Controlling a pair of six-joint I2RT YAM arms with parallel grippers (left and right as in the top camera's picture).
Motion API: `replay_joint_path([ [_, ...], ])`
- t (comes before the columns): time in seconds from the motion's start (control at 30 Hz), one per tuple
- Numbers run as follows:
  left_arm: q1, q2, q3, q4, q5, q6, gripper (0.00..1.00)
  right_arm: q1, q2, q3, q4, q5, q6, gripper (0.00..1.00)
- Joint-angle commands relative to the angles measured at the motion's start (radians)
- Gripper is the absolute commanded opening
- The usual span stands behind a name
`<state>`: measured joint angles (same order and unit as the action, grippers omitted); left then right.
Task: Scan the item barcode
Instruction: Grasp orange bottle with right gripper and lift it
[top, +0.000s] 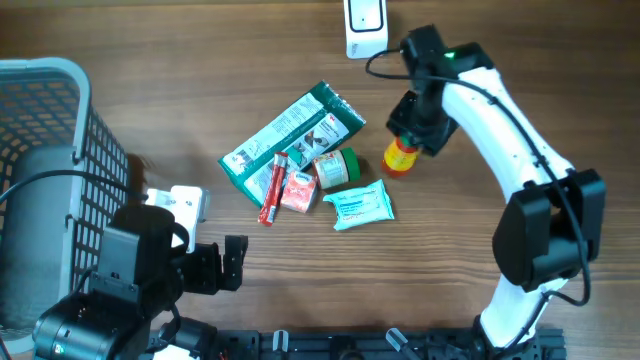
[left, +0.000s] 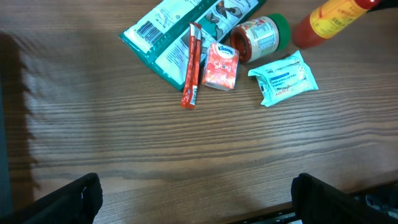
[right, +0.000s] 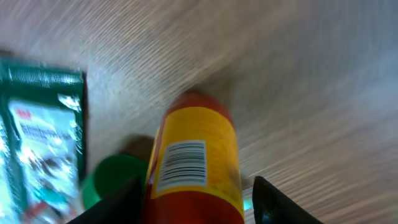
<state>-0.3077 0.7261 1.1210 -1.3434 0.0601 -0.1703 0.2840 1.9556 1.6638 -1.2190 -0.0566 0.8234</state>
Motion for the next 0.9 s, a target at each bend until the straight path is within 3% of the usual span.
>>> replay_joint_path([
  [0.0, -0.003, -0.005, 0.007, 0.002, -0.005, 0.005, 1.0, -0.062, -0.042, 0.032, -0.016, -0.11, -0.498, 0.58],
  [0.2, -0.003, -0.005, 0.007, 0.002, -0.006, 0.005, 1.0, -0.073, -0.045, 0.037, -0.074, -0.109, -0.641, 0.63],
  [0.27, -0.003, -0.005, 0.007, 0.002, -0.006, 0.005, 1.0, -0.073, -0.045, 0.067, -0.085, -0.109, -0.637, 0.83],
  [0.3, -0.003, -0.005, 0.007, 0.002, -0.006, 0.005, 1.0, -0.073, -0.045, 0.111, -0.113, -0.109, -0.608, 1.0],
  [0.4, -0.003, -0.005, 0.007, 0.002, -0.006, 0.005, 1.0, -0.073, -0.045, 0.305, -0.243, -0.108, -0.436, 0.99],
  [0.53, -0.003, -0.005, 0.007, 0.002, -0.006, 0.005, 1.0, -0.074, -0.048, 0.395, -0.37, -0.022, 0.296, 1.0],
  [0.6, -0.003, -0.005, 0.007, 0.002, -0.006, 0.005, 1.0, -0.072, -0.048, 0.346, -0.389, -0.008, 0.512, 1.0],
  [0.67, -0.003, -0.005, 0.007, 0.002, -0.005, 0.005, 1.0, -0.058, -0.032, 0.272, -0.372, -0.011, 0.624, 1.0],
  [0.87, -0.003, -0.005, 0.007, 0.002, -0.005, 0.005, 1.0, -0.051, -0.03, 0.023, -0.159, -0.068, 0.623, 0.98],
])
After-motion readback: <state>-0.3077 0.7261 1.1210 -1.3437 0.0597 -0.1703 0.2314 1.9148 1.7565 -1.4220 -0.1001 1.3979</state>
